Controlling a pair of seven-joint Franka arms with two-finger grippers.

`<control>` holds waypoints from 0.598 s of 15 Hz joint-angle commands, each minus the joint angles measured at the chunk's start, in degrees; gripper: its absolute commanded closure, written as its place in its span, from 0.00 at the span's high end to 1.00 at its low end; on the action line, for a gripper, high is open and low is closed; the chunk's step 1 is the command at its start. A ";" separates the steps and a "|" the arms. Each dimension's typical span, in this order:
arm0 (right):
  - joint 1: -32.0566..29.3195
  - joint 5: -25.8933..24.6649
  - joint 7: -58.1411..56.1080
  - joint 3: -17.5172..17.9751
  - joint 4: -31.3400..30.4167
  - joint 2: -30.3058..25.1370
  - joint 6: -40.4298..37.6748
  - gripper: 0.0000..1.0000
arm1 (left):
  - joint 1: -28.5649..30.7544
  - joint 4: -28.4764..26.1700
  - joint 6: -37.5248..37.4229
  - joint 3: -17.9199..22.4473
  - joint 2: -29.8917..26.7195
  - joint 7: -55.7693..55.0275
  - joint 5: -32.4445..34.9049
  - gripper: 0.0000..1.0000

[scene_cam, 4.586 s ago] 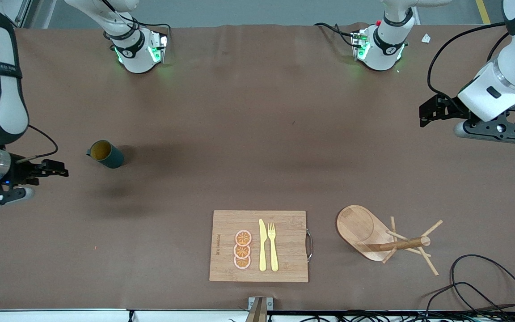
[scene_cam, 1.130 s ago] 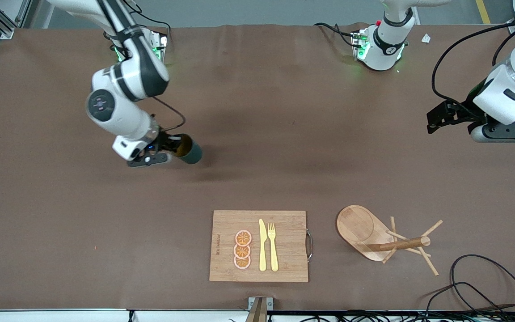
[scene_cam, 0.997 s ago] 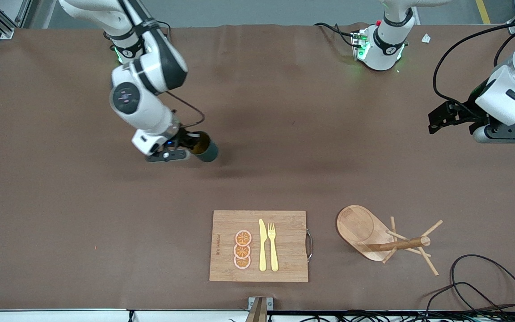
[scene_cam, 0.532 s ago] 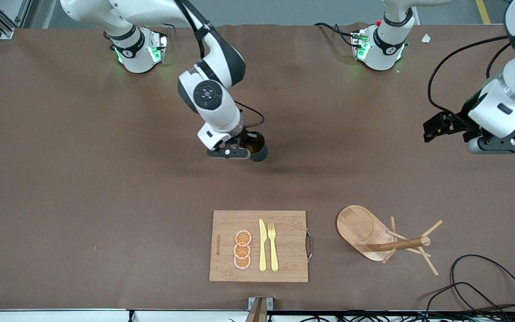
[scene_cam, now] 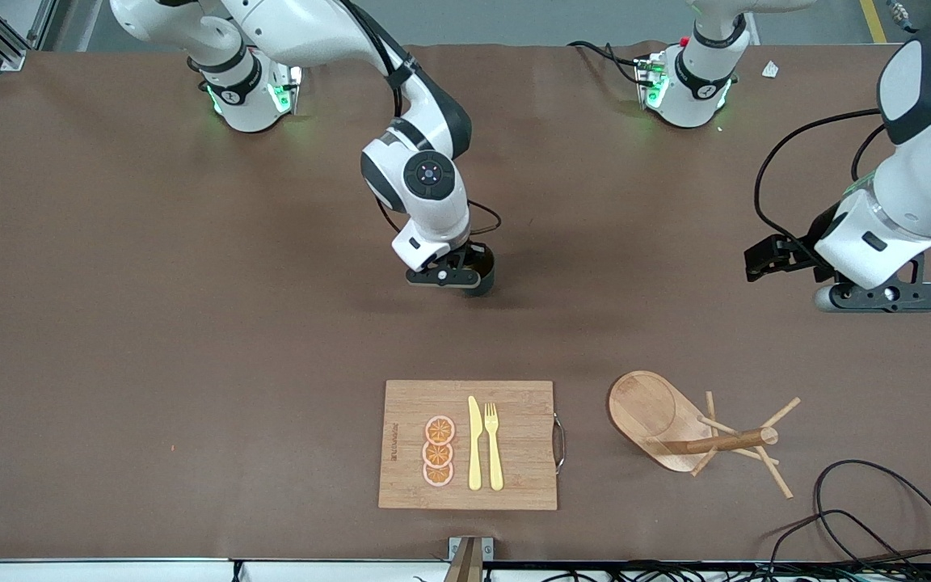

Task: Pass cup and hang on rack
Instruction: 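Carry the mug to mid-table with the right gripper while the left gripper approaches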

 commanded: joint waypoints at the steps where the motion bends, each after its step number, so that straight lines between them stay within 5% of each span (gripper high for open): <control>1: 0.59 -0.88 1.38 -0.65 0.97 0.29 -0.73 0.00 | -0.94 0.72 0.50 -0.64 1.90 -4.69 0.86 1.00; 9: 1.56 -1.67 5.50 -0.57 2.64 2.23 -0.21 0.00 | -7.53 2.74 4.53 -0.81 5.34 -18.31 1.04 1.00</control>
